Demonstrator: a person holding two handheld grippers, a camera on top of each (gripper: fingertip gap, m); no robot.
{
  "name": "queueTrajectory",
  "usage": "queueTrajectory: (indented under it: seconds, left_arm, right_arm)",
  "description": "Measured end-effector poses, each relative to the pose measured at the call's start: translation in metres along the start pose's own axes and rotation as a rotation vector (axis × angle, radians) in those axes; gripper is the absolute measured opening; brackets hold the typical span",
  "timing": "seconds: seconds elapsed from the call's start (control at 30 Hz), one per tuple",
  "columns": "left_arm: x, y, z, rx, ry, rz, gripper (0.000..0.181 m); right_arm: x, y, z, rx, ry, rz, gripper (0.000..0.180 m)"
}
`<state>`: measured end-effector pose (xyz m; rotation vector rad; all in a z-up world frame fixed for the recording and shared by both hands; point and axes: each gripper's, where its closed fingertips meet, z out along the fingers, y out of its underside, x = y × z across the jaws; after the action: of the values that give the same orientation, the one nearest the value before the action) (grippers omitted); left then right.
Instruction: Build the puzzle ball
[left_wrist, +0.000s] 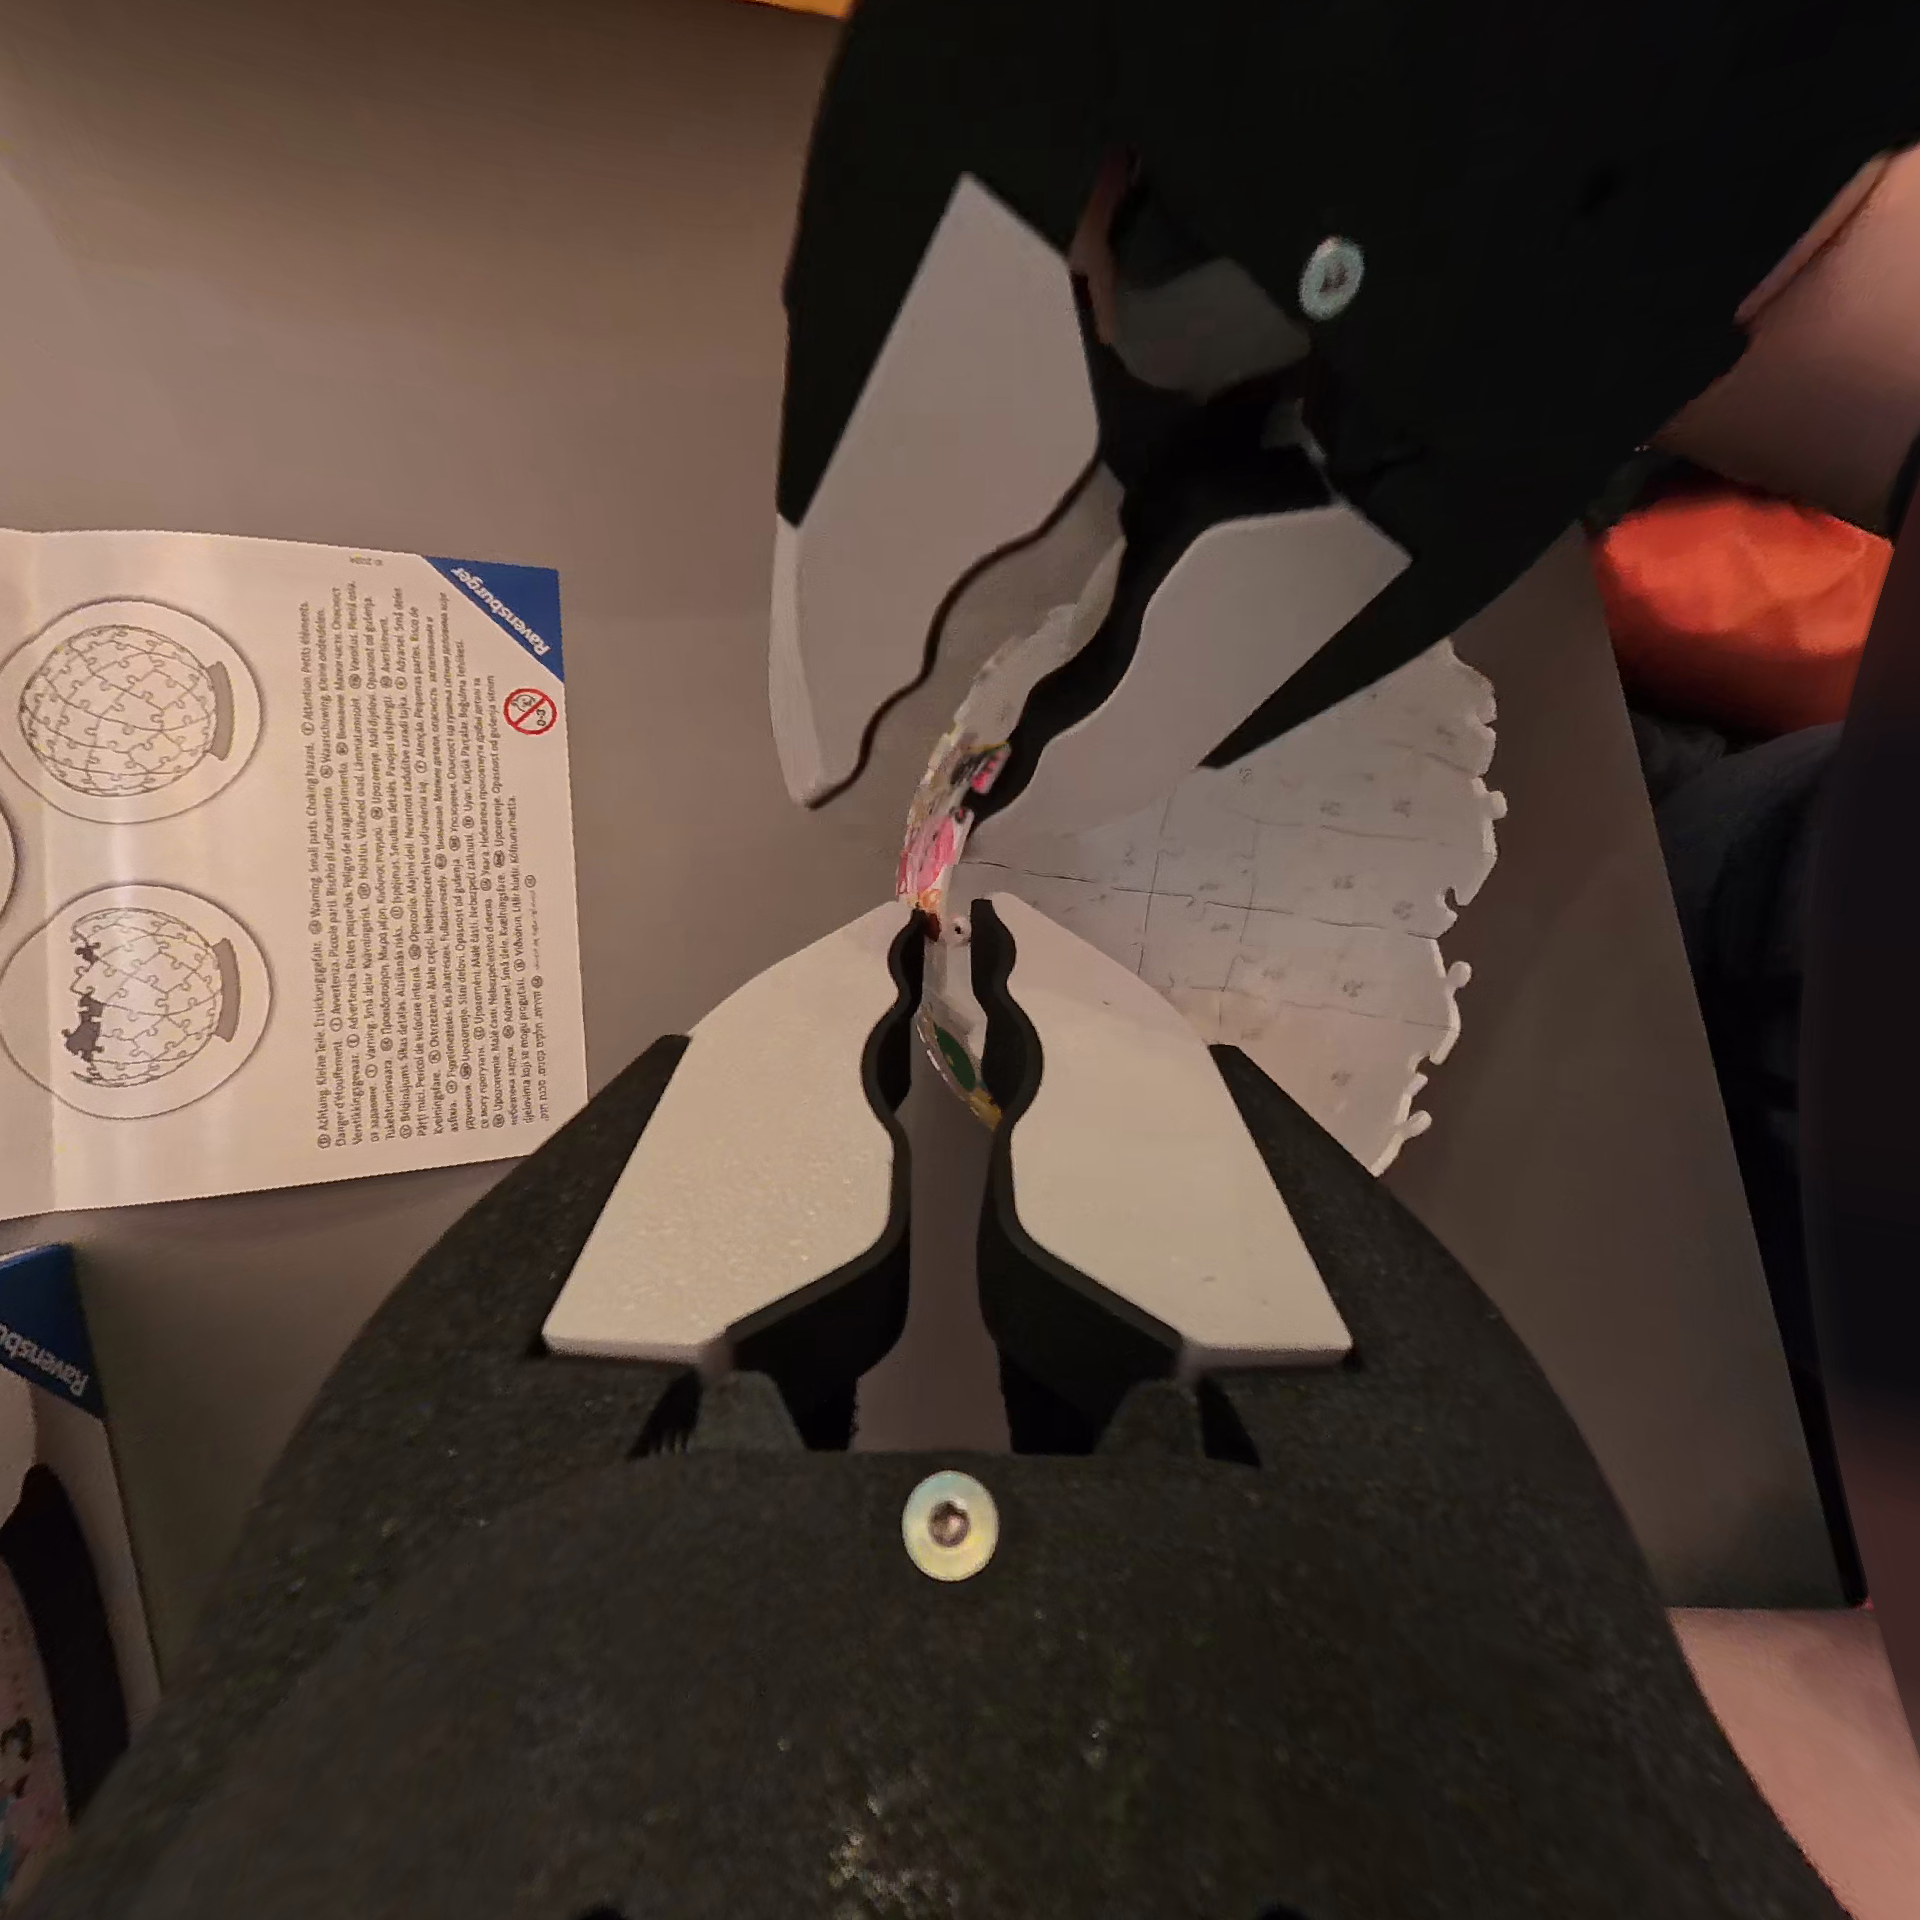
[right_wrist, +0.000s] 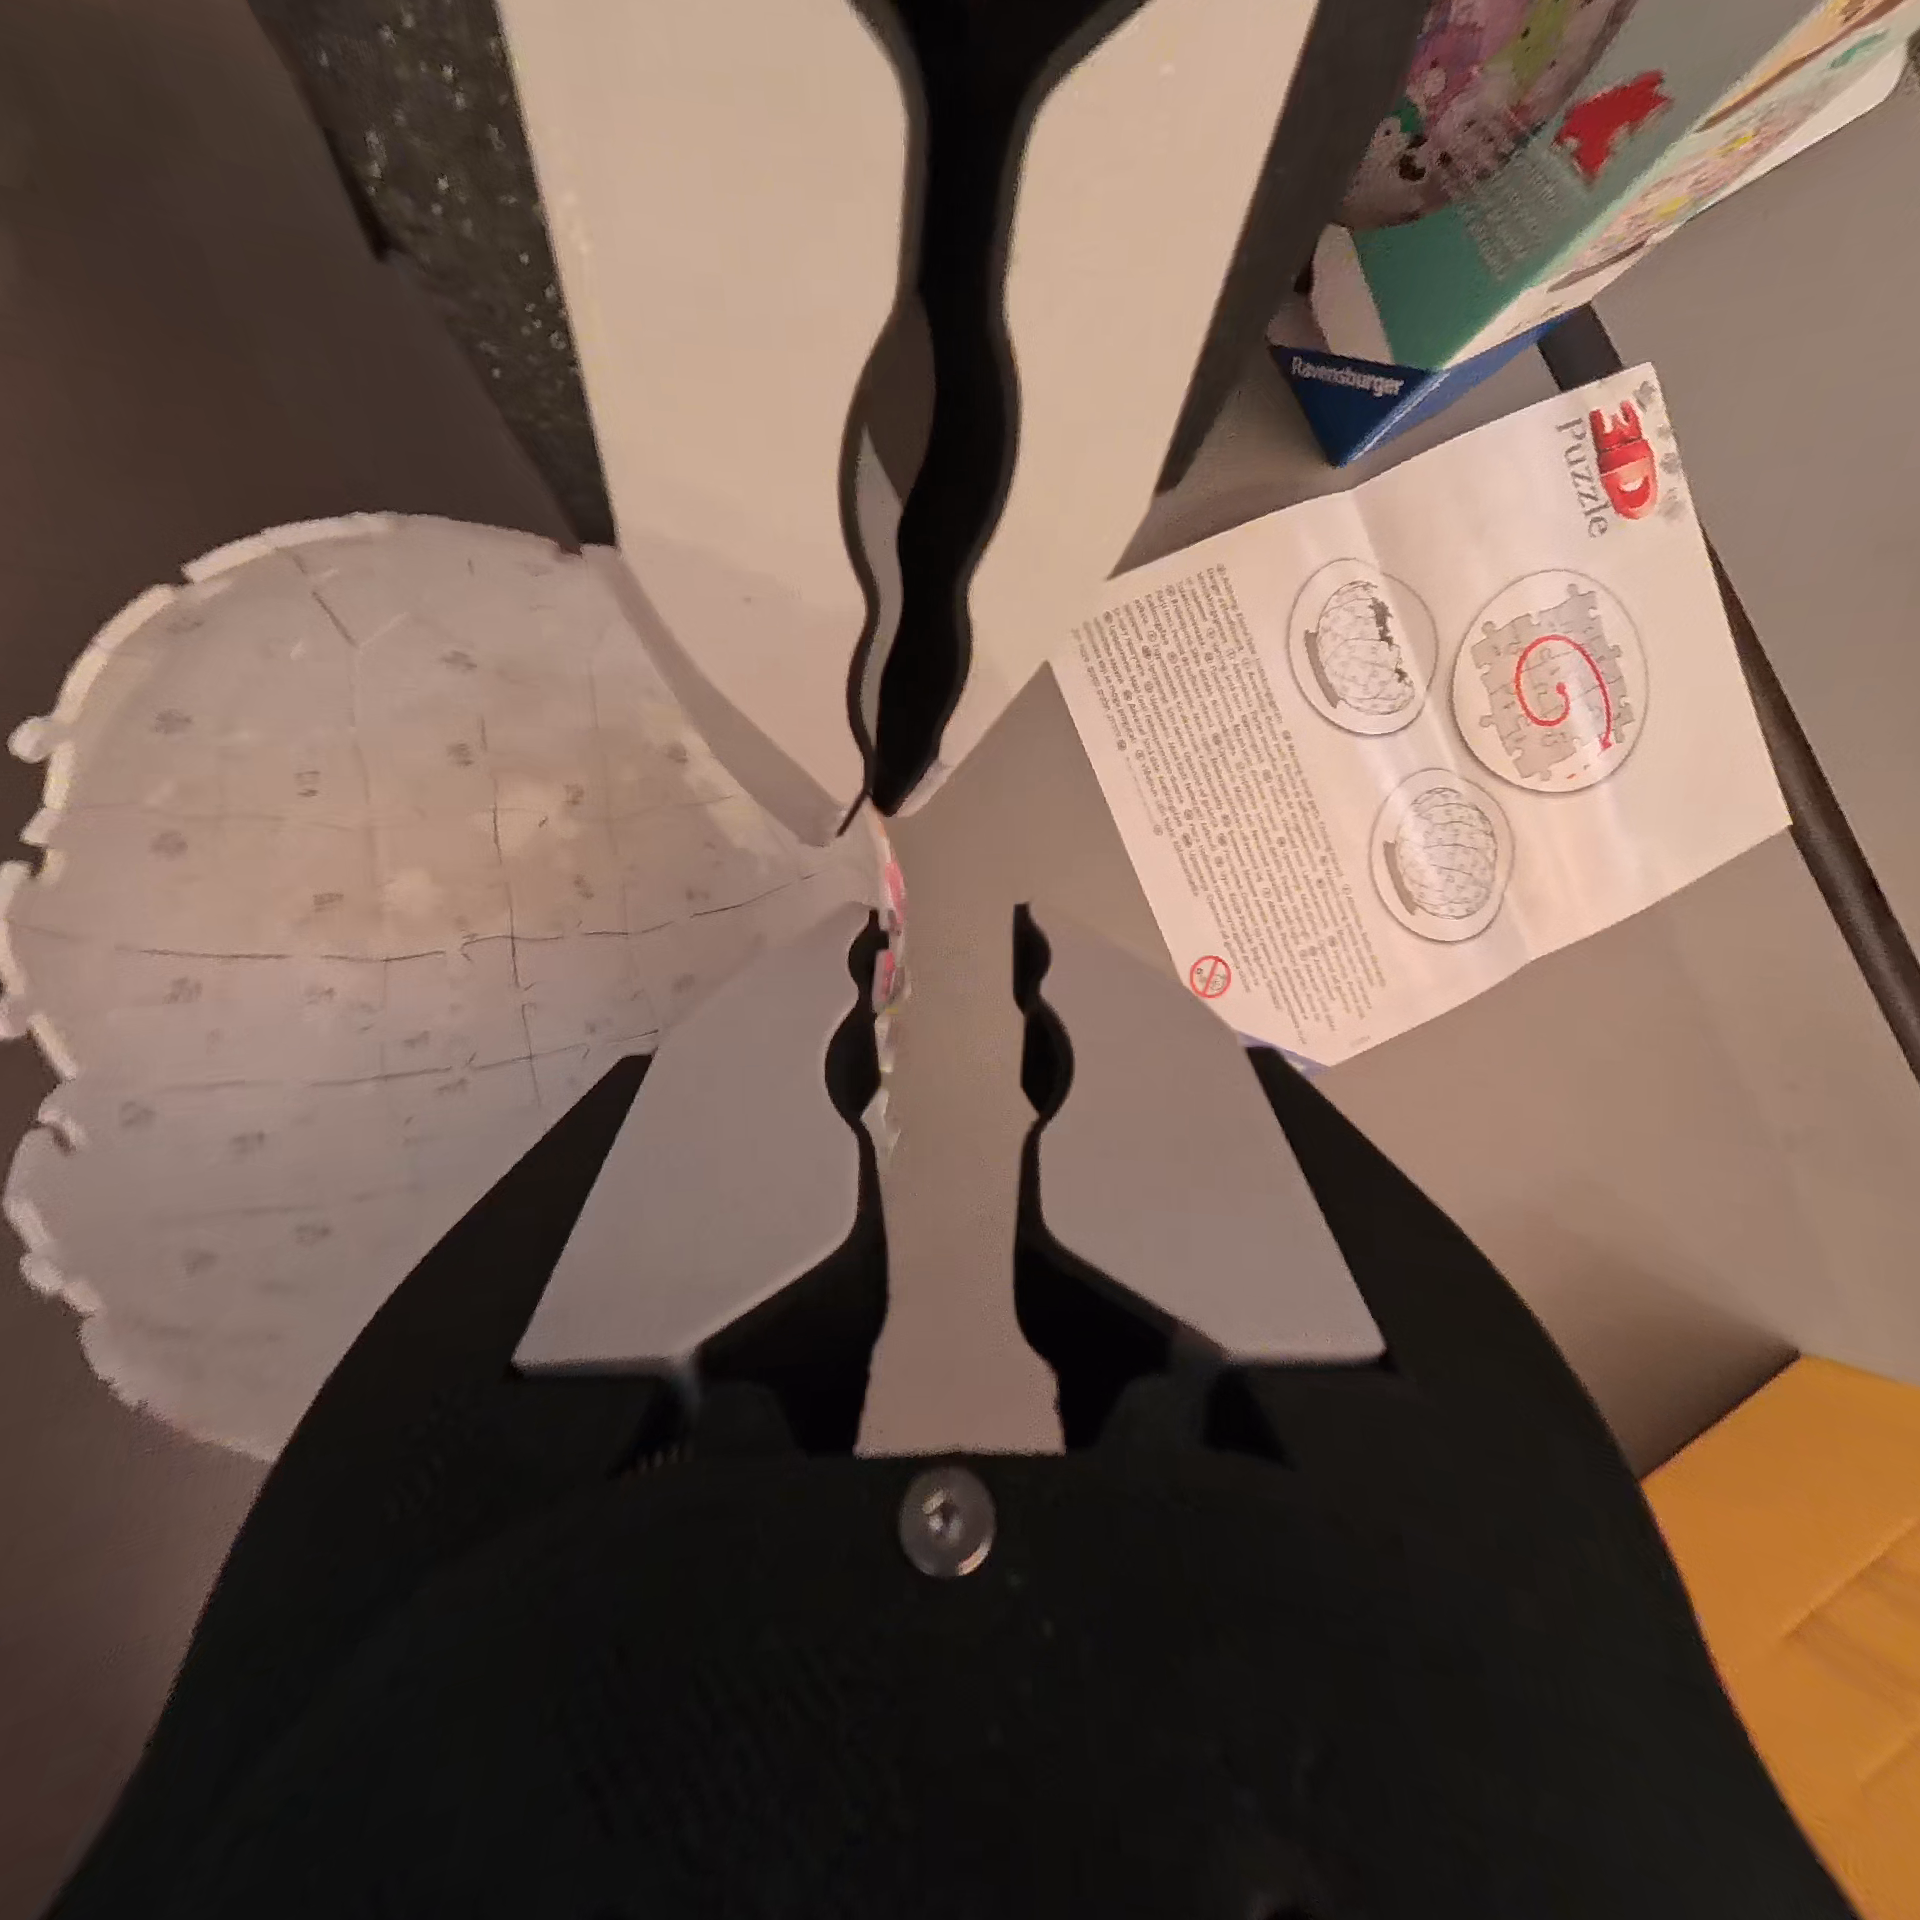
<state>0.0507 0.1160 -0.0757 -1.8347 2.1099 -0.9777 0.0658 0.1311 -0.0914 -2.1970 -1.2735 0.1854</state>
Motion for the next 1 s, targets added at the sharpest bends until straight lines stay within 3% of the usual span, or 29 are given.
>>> queueTrajectory:
  seconds: [0.17,0.3,0.47,0.8,0.9,1.0]
  left_arm:
    - [0.000,0.000,0.001,-0.004,0.002,0.000,0.008]
    - [0.001,0.000,0.002,-0.004,0.002,0.005,0.008]
    - [0.000,0.001,0.002,-0.010,-0.005,0.009,0.008]
    - [0.001,0.001,0.003,-0.020,-0.011,0.018,0.007]
    - [0.002,0.000,0.003,-0.013,-0.005,0.013,0.007]
    - [0.001,0.000,0.003,-0.014,-0.006,0.009,0.007]
  right_arm:
    - [-0.003,-0.010,-0.008,0.082,-0.058,-0.003,0.022]
    - [-0.004,-0.008,-0.002,0.050,-0.063,-0.073,0.021]
    - [-0.012,-0.009,0.003,0.046,-0.112,-0.097,0.004]
    - [-0.014,-0.007,0.002,0.034,-0.122,-0.069,0.004]
    - [-0.006,-0.008,-0.002,0.056,-0.098,-0.028,0.023]
    - [-0.008,-0.003,-0.006,0.043,-0.123,-0.015,0.019]
